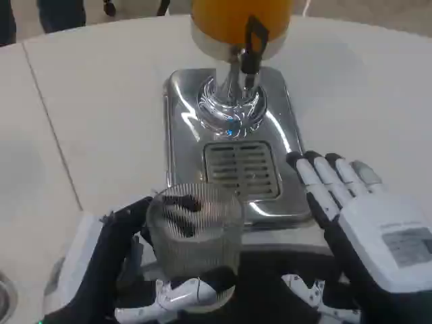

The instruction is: Grasp the cup under the faucet to collect the drink, then remove the cup.

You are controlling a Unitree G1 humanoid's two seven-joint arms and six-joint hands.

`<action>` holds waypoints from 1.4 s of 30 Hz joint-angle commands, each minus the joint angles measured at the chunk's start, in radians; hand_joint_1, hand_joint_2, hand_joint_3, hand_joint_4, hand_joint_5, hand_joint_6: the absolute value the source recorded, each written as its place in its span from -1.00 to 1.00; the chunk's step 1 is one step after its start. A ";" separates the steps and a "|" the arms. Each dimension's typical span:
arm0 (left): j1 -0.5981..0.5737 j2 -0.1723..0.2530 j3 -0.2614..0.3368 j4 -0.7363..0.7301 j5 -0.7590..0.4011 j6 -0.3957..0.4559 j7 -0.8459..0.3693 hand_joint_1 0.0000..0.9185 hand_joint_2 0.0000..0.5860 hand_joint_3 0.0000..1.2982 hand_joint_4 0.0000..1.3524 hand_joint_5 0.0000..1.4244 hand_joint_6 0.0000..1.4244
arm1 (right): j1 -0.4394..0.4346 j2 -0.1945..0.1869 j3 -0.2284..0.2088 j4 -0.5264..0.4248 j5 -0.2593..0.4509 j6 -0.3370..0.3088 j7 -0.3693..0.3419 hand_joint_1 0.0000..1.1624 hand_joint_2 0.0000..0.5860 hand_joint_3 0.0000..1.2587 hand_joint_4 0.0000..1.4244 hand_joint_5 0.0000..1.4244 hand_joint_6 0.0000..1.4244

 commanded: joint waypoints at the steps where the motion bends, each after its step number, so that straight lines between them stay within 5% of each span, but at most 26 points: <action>1: -0.012 -0.014 0.003 0.017 0.002 0.007 0.013 0.25 -0.86 0.76 0.72 1.00 1.00 | 0.031 -0.002 0.005 -0.014 -0.006 -0.001 0.006 0.02 0.31 -1.00 -1.00 -1.00 -0.97; 33: -0.120 -0.049 -0.017 0.116 0.047 0.013 0.049 0.25 -0.86 0.75 0.72 1.00 1.00 | 0.007 0.018 -0.008 -0.020 -0.035 0.036 0.036 0.01 0.29 -1.00 -1.00 -1.00 -0.96; 42: -0.404 -0.146 -0.090 0.404 0.136 0.033 0.214 0.26 -0.85 0.76 0.70 1.00 1.00 | 0.079 0.039 -0.010 -0.099 -0.064 0.045 0.060 0.01 0.29 -1.00 -1.00 -1.00 -0.96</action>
